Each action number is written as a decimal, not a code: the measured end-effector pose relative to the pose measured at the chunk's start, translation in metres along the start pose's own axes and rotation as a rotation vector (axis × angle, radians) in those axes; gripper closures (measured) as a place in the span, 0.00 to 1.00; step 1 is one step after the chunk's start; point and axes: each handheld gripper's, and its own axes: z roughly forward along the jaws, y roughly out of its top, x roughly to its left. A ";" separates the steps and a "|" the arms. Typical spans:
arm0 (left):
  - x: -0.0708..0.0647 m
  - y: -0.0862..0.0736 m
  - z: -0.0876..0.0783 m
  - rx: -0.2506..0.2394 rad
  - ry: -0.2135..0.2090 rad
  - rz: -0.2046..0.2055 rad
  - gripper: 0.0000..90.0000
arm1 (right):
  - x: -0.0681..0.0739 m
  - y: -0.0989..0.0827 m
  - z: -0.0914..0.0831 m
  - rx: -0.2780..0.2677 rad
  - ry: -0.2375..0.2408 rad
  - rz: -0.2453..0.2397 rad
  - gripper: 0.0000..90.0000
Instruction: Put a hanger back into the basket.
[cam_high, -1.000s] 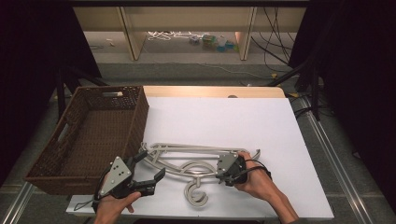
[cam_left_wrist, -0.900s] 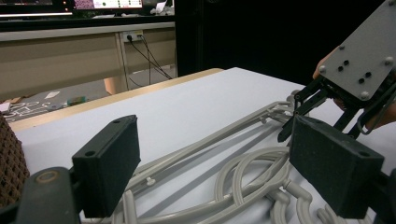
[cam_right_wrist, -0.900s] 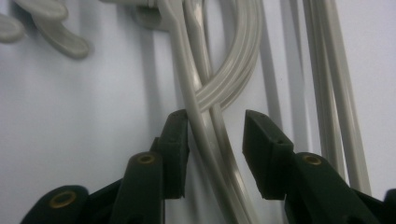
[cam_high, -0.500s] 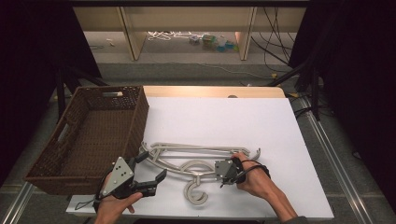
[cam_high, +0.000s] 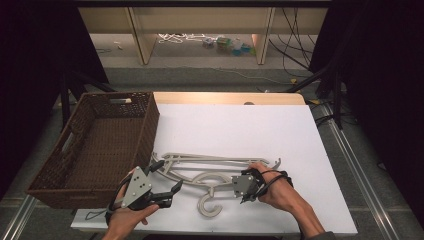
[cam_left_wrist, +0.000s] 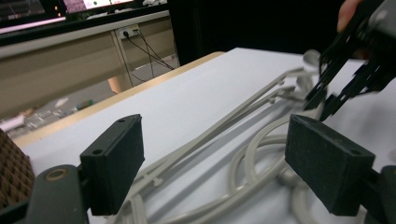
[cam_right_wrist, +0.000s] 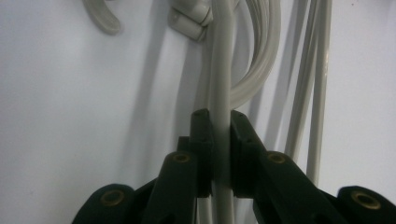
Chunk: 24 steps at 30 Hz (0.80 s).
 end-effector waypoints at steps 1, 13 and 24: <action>0.003 -0.003 0.008 0.039 0.009 0.043 0.23 | 0.000 0.000 -0.001 -0.002 -0.001 0.003 0.92; -0.008 -0.010 0.021 0.130 -0.095 0.165 0.28 | -0.002 0.008 -0.017 -0.025 -0.023 -0.031 0.92; -0.010 -0.019 0.041 0.214 -0.135 0.311 0.40 | -0.004 0.011 -0.027 -0.042 -0.015 -0.033 0.91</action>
